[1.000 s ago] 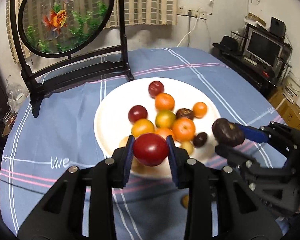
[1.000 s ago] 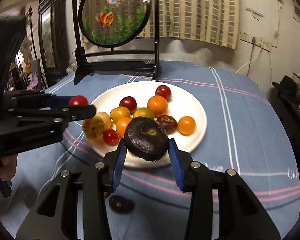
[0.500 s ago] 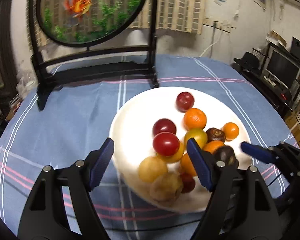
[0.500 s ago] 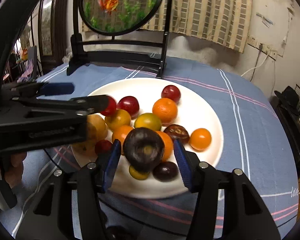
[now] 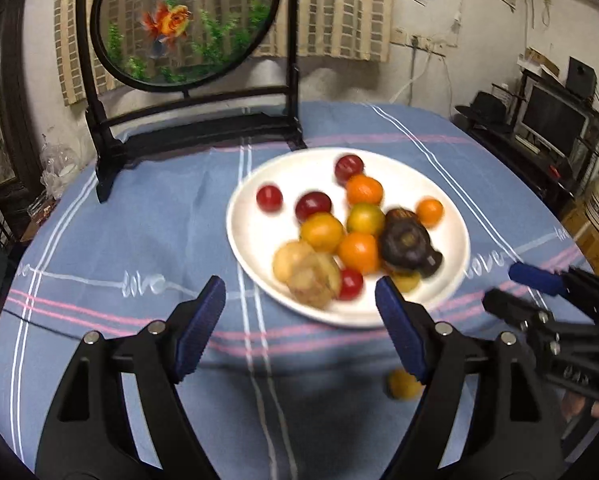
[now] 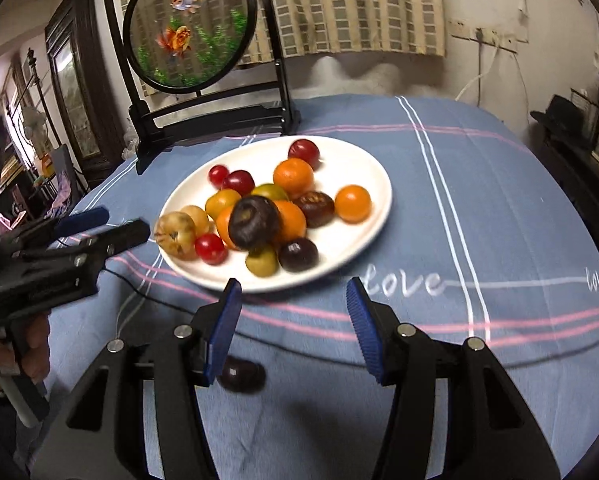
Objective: Organize fruits
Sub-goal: 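Carry the large dark plum to the plate with the right gripper while the left gripper carries a red tomato, then carry a dark plum to the plate with the right gripper while the left gripper carries a small yellow pear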
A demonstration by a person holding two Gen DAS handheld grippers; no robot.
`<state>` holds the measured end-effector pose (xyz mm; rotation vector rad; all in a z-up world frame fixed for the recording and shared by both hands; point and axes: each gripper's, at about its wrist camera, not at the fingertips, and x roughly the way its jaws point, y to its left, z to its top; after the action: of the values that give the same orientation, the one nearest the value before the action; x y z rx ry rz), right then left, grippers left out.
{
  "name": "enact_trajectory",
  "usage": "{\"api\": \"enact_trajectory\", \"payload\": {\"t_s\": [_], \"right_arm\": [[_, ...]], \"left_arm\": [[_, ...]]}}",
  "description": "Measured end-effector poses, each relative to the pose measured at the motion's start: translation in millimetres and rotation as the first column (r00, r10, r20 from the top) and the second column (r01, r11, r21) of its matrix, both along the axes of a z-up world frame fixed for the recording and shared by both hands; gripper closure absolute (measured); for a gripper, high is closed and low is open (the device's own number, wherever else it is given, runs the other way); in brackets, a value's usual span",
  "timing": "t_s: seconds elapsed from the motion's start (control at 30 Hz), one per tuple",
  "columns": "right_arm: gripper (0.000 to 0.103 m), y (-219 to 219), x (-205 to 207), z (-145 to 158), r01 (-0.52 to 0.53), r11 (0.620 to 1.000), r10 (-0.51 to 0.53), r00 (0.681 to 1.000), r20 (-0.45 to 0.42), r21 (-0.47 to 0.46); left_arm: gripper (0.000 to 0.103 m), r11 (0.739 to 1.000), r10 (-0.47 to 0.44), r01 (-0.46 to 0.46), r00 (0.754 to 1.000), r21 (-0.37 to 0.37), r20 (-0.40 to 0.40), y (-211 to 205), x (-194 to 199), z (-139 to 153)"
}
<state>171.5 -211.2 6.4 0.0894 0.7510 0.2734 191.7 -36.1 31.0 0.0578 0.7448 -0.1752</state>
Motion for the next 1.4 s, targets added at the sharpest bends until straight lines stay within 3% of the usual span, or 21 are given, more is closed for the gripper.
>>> {"api": "enact_trajectory", "payload": {"t_s": [0.13, 0.3, 0.4, 0.47, 0.63, 0.7, 0.73, 0.77, 1.2, 1.4], "right_arm": [[0.048, 1, -16, -12, -0.007, 1.000, 0.006, 1.000, -0.018, -0.018], [0.049, 11, -31, -29, -0.074, 0.996, 0.071, 0.995, -0.065, -0.042], [0.048, 23, -34, -30, -0.116, 0.991, 0.111, 0.991, -0.069, -0.064], [0.048, 31, -34, -33, -0.133, 0.988, 0.127, 0.989, -0.078, -0.078], [0.049, 53, -25, -39, -0.166, 0.972, 0.149, 0.983, -0.110, -0.167], [0.056, 58, -21, -40, -0.177, 0.966, 0.159, 0.981, -0.109, -0.190], [0.067, 61, -16, -42, -0.188, 0.963, 0.167, 0.978, -0.121, -0.194], [0.072, 61, -13, -45, -0.186, 0.964, 0.164, 0.978, -0.127, -0.189], [0.072, 17, -16, -31, -0.099, 0.992, 0.092, 0.992, -0.090, -0.077], [0.072, 9, -14, -32, -0.080, 0.994, 0.073, 0.993, -0.095, -0.072]], "left_arm": [[0.023, 1.000, -0.026, 0.026, 0.999, 0.000, -0.035, -7, -21, -14], [0.023, 0.999, 0.004, -0.010, 0.994, -0.053, -0.106, 2, -36, -37], [0.023, 1.000, -0.007, 0.003, 0.990, -0.025, -0.143, 3, -37, -47], [0.023, 1.000, -0.002, 0.002, 0.990, -0.002, -0.138, 5, -39, -49], [0.023, 0.999, -0.019, 0.015, 0.989, -0.033, -0.148, 8, -38, -51], [0.023, 0.999, -0.021, 0.015, 0.988, -0.037, -0.156, 9, -37, -53], [0.023, 0.999, -0.024, 0.018, 0.987, -0.039, -0.160, 9, -36, -54], [0.023, 0.999, -0.025, 0.019, 0.986, -0.041, -0.164, 9, -36, -55], [0.023, 0.996, -0.094, 0.091, 0.979, -0.024, -0.179, -23, -42, -52], [0.026, 0.993, -0.106, 0.114, 0.973, 0.030, -0.204, -48, -31, -66]]}}
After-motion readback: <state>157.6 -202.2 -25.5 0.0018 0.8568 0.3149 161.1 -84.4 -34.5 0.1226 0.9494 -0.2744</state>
